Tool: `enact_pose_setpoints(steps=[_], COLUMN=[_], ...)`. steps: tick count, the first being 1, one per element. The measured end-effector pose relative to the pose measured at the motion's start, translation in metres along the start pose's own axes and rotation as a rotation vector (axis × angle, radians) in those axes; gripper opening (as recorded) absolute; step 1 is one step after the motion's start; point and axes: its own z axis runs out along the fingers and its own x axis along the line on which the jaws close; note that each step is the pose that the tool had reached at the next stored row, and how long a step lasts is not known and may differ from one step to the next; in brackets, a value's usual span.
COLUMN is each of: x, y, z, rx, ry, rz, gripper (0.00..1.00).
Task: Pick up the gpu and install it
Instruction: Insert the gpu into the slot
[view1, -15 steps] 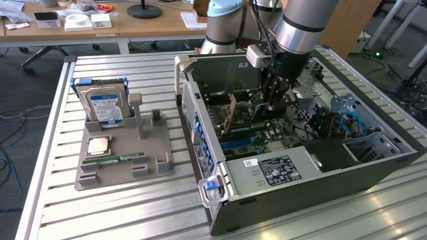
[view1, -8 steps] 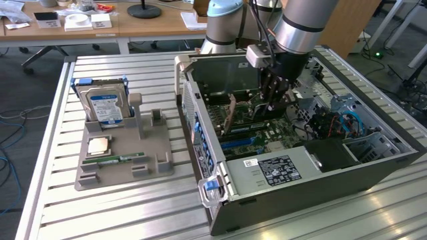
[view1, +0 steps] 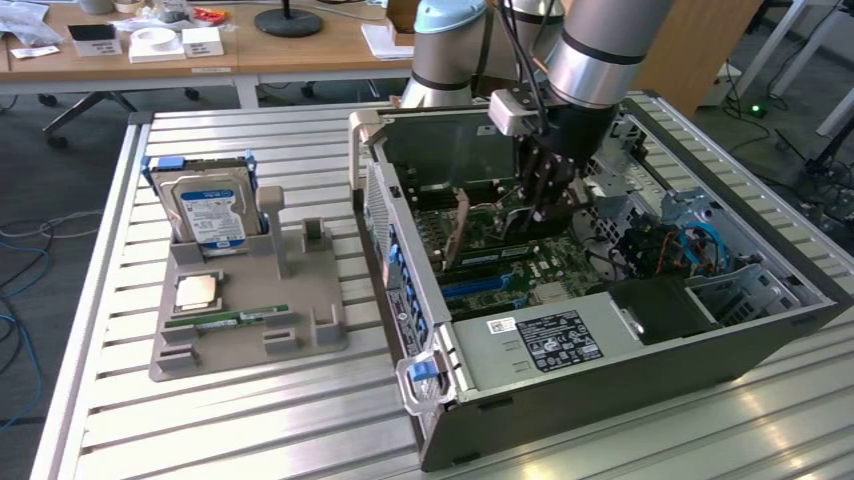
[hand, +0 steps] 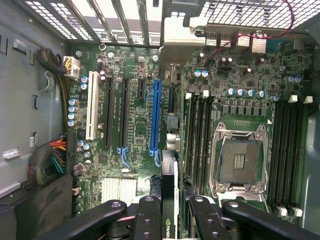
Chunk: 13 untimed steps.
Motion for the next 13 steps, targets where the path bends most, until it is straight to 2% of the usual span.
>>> enact_pose_setpoints(steps=[13], x=[-0.0002], y=[0.0040], z=[0.0001], rx=[0.0001], ry=[0.0000], rz=[0.000], gripper=[0.26])
